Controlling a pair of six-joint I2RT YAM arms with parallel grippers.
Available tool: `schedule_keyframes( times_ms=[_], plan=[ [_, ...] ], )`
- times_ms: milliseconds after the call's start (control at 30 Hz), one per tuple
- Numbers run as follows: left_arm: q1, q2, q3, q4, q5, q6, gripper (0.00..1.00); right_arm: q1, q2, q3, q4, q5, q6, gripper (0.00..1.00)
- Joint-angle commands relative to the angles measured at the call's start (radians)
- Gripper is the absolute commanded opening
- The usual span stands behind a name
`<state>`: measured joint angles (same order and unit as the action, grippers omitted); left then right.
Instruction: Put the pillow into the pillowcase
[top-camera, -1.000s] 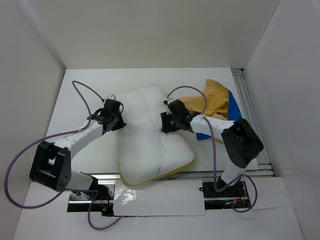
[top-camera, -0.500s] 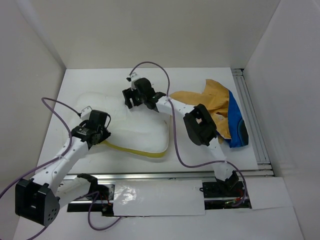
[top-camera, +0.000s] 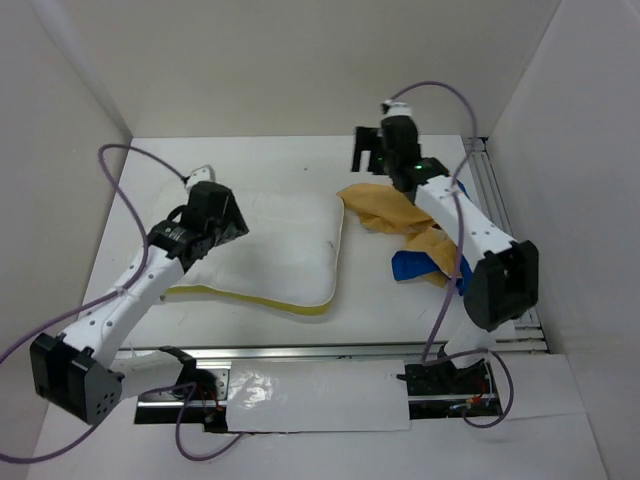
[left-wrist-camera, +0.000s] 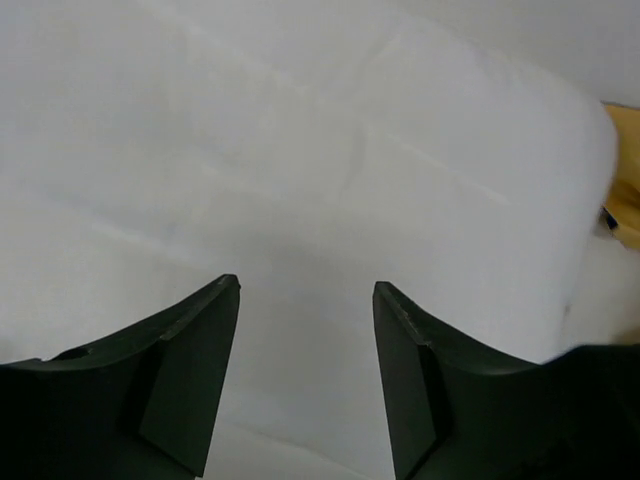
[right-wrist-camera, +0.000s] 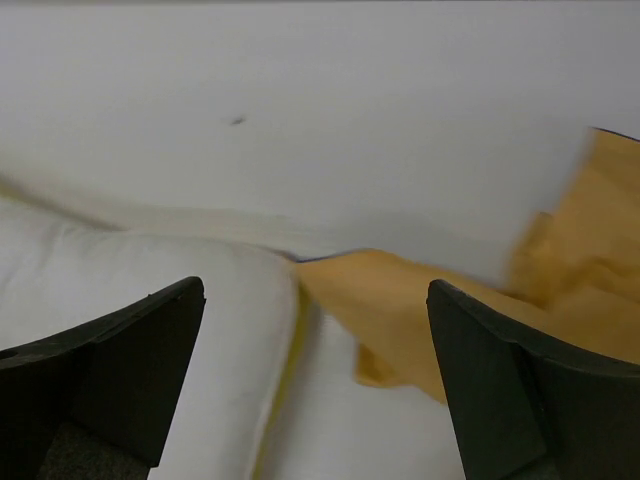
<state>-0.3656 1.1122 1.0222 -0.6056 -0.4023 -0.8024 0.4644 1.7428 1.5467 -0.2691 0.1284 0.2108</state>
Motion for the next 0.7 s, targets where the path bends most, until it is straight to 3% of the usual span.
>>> schedule_keyframes(
  times_ms=[0, 67, 100, 133, 200, 333, 433, 600, 667],
  plan=[
    [-0.071, 0.118, 0.112, 0.203, 0.156, 0.252, 0.68, -0.117, -0.129, -0.066, -0.238, 0.218, 0.103, 0.99],
    [-0.136, 0.257, 0.179, 0.248, 0.224, 0.345, 0.71, -0.211, -0.19, -0.118, -0.333, 0.264, 0.145, 0.99],
    [-0.16, 0.311, 0.258, 0.265, 0.265, 0.426, 0.97, -0.233, -0.216, -0.149, -0.346, 0.311, 0.179, 0.99],
    [-0.182, 0.368, 0.301, 0.295, 0.282, 0.466, 1.0, -0.26, -0.242, -0.221, -0.346, 0.345, 0.206, 0.99],
    [-0.234, 0.555, 0.404, 0.296, 0.31, 0.529, 1.0, -0.286, -0.328, -0.29, -0.346, 0.367, 0.258, 0.99],
    [-0.28, 0.876, 0.81, 0.225, 0.361, 0.586, 1.0, -0.384, -0.445, -0.443, -0.303, 0.248, 0.245, 0.99],
    [-0.28, 1.08, 1.051, 0.196, 0.402, 0.574, 1.0, -0.426, -0.496, -0.467, -0.378, 0.247, 0.245, 0.99],
    [-0.289, 1.297, 1.314, 0.211, 0.413, 0.548, 1.0, -0.464, -0.554, -0.516, -0.413, 0.247, 0.245, 0.99],
    [-0.299, 1.347, 1.329, 0.234, 0.422, 0.539, 1.0, -0.489, -0.543, -0.525, -0.423, 0.26, 0.245, 0.99]
  ],
)
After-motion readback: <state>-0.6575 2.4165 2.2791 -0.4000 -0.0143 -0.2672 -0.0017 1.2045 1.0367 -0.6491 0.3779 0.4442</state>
